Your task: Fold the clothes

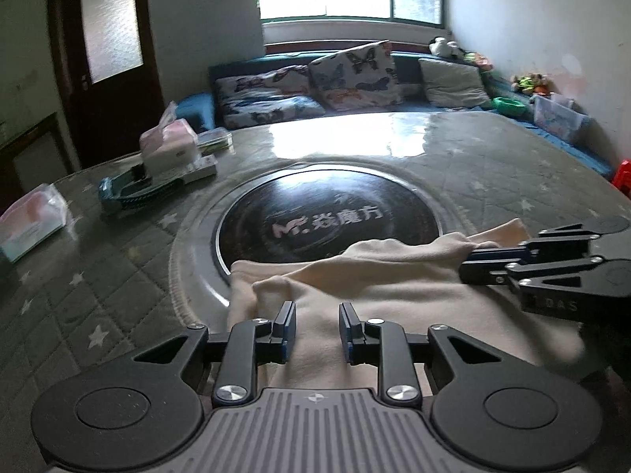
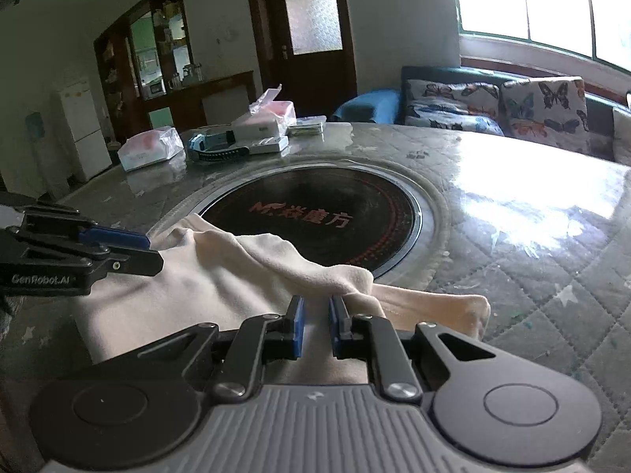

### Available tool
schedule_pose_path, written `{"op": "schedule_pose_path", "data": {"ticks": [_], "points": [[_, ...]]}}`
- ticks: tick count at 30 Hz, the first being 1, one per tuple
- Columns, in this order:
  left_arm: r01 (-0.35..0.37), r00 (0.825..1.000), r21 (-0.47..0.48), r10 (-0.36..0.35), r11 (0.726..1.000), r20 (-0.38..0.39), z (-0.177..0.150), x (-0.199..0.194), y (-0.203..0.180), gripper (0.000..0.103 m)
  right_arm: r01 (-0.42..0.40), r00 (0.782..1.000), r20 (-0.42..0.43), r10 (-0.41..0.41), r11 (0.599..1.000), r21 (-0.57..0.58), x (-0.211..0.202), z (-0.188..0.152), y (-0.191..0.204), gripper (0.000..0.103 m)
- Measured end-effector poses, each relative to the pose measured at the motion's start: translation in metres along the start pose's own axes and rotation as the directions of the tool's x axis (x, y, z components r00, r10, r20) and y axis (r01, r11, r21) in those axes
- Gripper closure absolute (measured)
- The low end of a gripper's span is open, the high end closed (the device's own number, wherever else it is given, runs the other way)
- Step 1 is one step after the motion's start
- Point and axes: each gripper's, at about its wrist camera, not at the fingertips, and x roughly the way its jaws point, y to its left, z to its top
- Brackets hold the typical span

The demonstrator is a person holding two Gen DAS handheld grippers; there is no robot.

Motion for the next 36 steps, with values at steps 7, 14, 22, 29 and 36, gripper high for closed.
{"op": "schedule_pose_path", "data": {"ticks": [7, 14, 22, 29, 36], "points": [[-0.015, 0.999, -0.030, 0.016, 0.999, 0.036, 0.000, -0.007, -0.006, 0.079, -0.006, 1.000, -0.002, 0.006, 1.000, -0.028, 0.002, 0.001, 0.001, 0.091], [-0.047, 0.999, -0.015, 0.047, 0.999, 0.013, -0.009, -0.003, -0.003, 0.081, -0.004, 1.000, -0.029, 0.002, 0.997, -0.077, 0.004, 0.006, 0.005, 0.090], [-0.084, 0.996, -0.024, 0.084, 0.996, -0.004, -0.022, -0.002, 0.009, 0.078, 0.021, 0.999, -0.042, -0.025, 0.995, -0.100, 0.004, 0.008, 0.011, 0.089], [-0.061, 0.998, -0.020, 0.061, 0.998, -0.002, -0.024, -0.004, 0.013, 0.078, 0.001, 1.000, -0.029, -0.003, 0.998, -0.057, -0.005, 0.017, 0.020, 0.089], [-0.031, 1.000, -0.030, 0.031, 0.999, 0.002, -0.026, -0.005, 0.019, 0.078, -0.018, 0.998, -0.069, 0.015, 0.999, -0.037, 0.010, 0.020, 0.032, 0.085]]}}
